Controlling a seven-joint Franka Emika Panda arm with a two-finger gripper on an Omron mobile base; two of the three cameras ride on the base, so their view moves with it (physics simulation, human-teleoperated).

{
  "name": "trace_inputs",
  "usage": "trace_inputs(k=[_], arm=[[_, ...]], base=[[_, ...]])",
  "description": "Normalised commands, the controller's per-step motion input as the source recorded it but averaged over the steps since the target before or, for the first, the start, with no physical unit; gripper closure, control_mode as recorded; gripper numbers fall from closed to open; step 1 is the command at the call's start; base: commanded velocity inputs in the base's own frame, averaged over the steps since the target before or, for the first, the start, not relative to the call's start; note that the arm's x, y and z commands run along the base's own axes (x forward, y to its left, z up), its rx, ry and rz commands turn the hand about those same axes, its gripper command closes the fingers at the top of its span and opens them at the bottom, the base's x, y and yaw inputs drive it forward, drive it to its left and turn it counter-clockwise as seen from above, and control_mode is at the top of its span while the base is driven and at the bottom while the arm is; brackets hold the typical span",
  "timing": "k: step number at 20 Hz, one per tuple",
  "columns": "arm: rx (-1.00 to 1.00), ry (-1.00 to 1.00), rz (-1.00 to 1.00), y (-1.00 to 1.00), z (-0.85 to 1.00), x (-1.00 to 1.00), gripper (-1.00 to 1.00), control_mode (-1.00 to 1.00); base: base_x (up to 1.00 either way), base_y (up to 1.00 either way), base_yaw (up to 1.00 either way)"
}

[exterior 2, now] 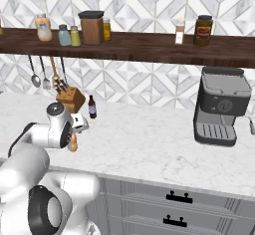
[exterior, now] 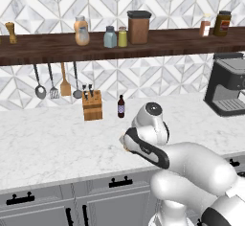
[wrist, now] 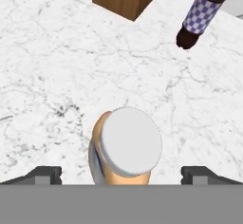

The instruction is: Put the shaker and condiment bottle from the counter next to their counterparts in the cabinet.

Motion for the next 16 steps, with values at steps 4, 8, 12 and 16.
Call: trace_inputs(k=[4, 8, 12, 16], arm=[[0.0, 0.0, 0.0, 0.06, -0.29, 0.06, -1.0, -1.0], [-0.01, 0.0, 0.0, 0.09, -0.34, 0.04, 1.0, -1.0], [0.0, 0.0, 0.0, 0.0, -0.31, 0.0, 1.0, -1.0], [0.0, 0.0, 0.0, 0.0, -0.26, 0.0, 1.0, -1.0]], base=[[0.0, 0.0, 0.0], [0.0, 0.0, 0.0], [0.0, 0.0, 0.0], [0.0, 0.0, 0.0]])
